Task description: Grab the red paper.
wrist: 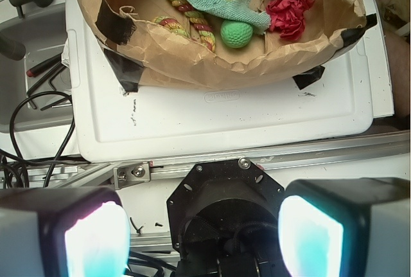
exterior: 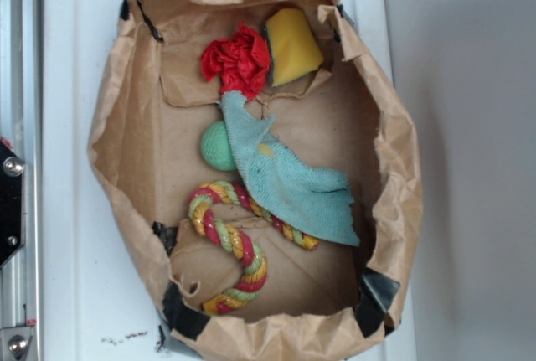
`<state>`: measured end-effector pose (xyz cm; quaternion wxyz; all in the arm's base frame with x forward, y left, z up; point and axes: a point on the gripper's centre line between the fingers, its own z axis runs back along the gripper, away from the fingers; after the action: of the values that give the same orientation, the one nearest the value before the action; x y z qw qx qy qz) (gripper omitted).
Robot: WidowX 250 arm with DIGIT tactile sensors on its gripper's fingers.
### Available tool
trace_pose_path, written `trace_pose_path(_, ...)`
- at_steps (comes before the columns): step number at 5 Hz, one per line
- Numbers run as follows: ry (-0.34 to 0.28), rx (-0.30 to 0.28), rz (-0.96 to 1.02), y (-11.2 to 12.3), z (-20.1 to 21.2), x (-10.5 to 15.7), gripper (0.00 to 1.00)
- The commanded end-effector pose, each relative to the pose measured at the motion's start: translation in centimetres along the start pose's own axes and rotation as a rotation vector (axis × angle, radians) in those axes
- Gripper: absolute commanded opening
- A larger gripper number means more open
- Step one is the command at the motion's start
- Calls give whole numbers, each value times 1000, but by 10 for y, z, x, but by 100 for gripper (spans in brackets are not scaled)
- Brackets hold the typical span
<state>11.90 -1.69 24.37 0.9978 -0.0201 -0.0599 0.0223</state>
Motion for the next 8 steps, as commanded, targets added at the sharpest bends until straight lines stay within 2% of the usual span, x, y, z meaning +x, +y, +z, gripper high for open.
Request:
trace_pose_path(1,0,0,0,0,0,0,100)
trace_pose_path(2,-73,-5,130,0,-7,49,100)
trace_pose_path(3,-166,6,287,7,-12,85,100)
trace_pose_path(4,-212,6,456,16,-21,98,100)
trace_pose_path(5,-187,-60,655,38,-46,116,100)
trace_pose_path(6,-193,-81,766,51,-67,130,100)
trace_pose_path(7,-139,-65,792,63,-96,138,100)
trace_pose_path(8,-139,-65,792,63,-96,138,100)
